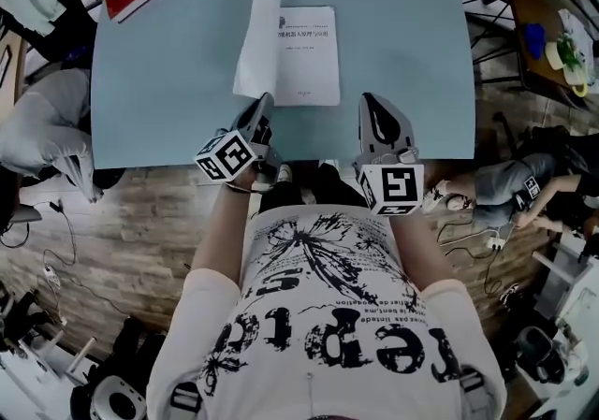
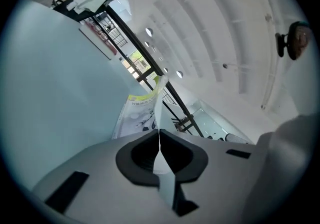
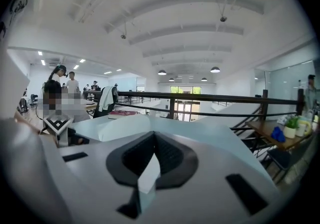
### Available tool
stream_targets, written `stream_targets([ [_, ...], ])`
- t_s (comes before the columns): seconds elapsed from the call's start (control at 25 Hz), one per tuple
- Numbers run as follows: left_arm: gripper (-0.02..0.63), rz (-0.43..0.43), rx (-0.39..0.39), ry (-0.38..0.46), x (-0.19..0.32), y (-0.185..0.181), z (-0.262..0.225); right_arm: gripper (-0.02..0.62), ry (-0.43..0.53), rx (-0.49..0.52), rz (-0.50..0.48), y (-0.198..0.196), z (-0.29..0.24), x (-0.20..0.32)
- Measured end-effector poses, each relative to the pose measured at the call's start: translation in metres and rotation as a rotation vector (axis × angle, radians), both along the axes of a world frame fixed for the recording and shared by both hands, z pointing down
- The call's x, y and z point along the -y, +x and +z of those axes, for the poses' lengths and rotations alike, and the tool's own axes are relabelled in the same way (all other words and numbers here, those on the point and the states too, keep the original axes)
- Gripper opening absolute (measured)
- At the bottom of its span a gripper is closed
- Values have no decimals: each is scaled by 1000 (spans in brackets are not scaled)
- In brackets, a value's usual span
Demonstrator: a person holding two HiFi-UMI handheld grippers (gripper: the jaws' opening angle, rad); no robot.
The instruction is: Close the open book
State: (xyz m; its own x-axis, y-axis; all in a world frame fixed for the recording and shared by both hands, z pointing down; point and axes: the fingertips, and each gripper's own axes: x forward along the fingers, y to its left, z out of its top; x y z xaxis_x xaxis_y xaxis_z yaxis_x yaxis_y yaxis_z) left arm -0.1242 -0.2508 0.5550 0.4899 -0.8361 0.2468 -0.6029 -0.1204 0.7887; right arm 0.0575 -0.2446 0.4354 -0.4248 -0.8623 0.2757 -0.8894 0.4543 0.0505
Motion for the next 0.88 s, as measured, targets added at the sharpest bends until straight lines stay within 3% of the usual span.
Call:
stream_targets([
  [0.32,23,212,246,-20,3,53,17,11,-10,10,68,26,0,-1],
  [0.88,34,406,618,-119,3,89,65,11,-47,2,132,63,12,-2],
])
